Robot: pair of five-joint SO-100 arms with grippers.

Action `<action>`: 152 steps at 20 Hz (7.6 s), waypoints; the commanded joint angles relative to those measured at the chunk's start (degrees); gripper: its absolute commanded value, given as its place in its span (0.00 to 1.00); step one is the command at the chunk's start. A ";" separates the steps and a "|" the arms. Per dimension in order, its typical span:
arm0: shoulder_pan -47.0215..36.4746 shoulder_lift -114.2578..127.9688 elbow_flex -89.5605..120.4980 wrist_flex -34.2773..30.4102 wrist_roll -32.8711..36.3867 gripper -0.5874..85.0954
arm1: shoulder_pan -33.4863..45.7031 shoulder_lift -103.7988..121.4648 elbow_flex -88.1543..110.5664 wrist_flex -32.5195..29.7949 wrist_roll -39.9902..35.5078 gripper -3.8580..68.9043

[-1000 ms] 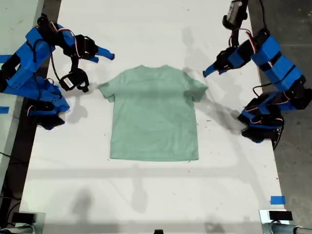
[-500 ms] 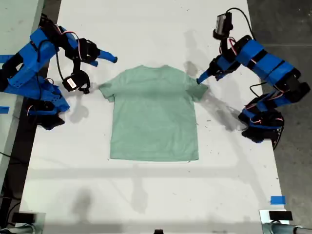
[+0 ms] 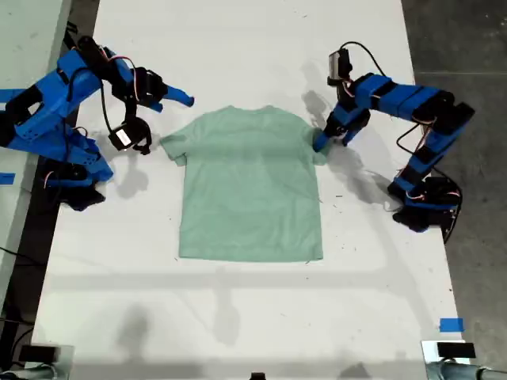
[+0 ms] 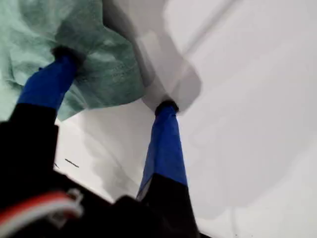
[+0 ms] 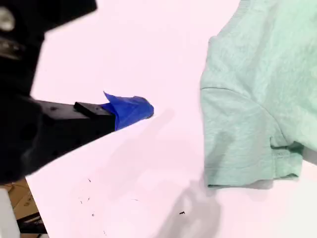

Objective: Fold tshirt

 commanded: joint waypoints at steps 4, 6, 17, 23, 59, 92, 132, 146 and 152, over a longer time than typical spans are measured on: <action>0.97 -0.70 -0.53 -1.14 -0.35 0.42 | 1.93 -6.42 -12.57 5.19 0.35 0.05; 0.88 -0.70 -0.53 -1.05 -0.26 0.42 | 1.93 -7.91 -14.59 7.21 -0.09 0.05; 1.05 -0.62 -0.53 -1.23 -0.97 0.42 | -18.72 1.58 -41.22 27.25 12.30 0.05; 3.25 -0.09 -0.62 -1.32 -2.99 0.42 | -28.04 -19.78 -61.26 23.03 18.46 0.05; -0.88 -39.90 -12.30 -10.20 4.66 0.41 | -16.96 55.63 -4.13 30.15 17.49 0.29; 12.39 -64.25 -60.12 -3.96 2.20 0.16 | -17.14 64.07 7.38 27.16 20.65 0.31; 29.71 -8.35 3.25 -12.57 -18.28 0.11 | -47.99 24.96 24.61 -18.19 39.99 0.34; 29.36 -7.91 3.69 -11.60 -18.02 0.11 | -53.00 25.40 10.72 1.67 44.30 0.05; 29.36 -7.91 3.43 -11.43 -18.19 0.11 | -53.70 22.59 -7.91 11.87 42.89 0.05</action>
